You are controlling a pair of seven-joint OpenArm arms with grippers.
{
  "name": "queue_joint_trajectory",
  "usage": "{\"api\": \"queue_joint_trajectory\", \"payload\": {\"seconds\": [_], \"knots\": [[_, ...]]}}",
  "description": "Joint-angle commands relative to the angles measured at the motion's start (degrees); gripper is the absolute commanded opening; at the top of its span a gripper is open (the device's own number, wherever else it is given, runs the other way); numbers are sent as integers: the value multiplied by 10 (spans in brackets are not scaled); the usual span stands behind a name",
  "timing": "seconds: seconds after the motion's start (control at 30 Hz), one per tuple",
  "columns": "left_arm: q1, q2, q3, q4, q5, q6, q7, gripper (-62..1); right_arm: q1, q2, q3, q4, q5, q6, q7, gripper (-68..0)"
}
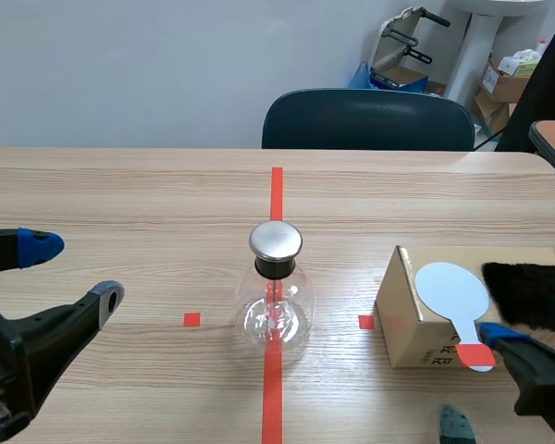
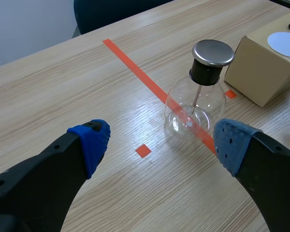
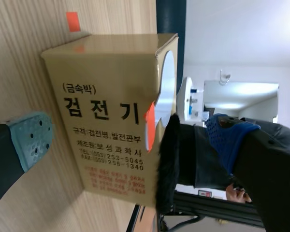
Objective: Do the electroscope experiment
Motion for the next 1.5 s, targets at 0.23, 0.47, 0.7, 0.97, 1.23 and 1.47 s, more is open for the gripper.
{"api": "queue_joint_trajectory", "payload": {"seconds": [0.23, 0.47, 0.7, 0.97, 1.23, 1.47], "knots": [[0, 1, -2, 7, -2, -1, -7, -142, 23, 22, 8, 21, -9, -33, -20, 4], [0, -20, 0, -5, 20, -22, -12, -142, 31, 28, 8, 21, -20, -33, -26, 4], [-35, -84, 55, -71, 24, -52, -86, -92, 31, 28, 8, 21, -22, -33, -25, 4], [-126, -115, 155, -161, 27, -50, -131, -67, 31, 28, 8, 21, -22, -33, -26, -1], [-152, -194, 192, -200, -12, -68, -168, -66, 31, 28, 17, 21, -24, -33, -25, -336], [-130, -239, 192, -200, -34, -78, -161, -66, 31, 28, 17, 21, -26, -33, -25, -571]]}}
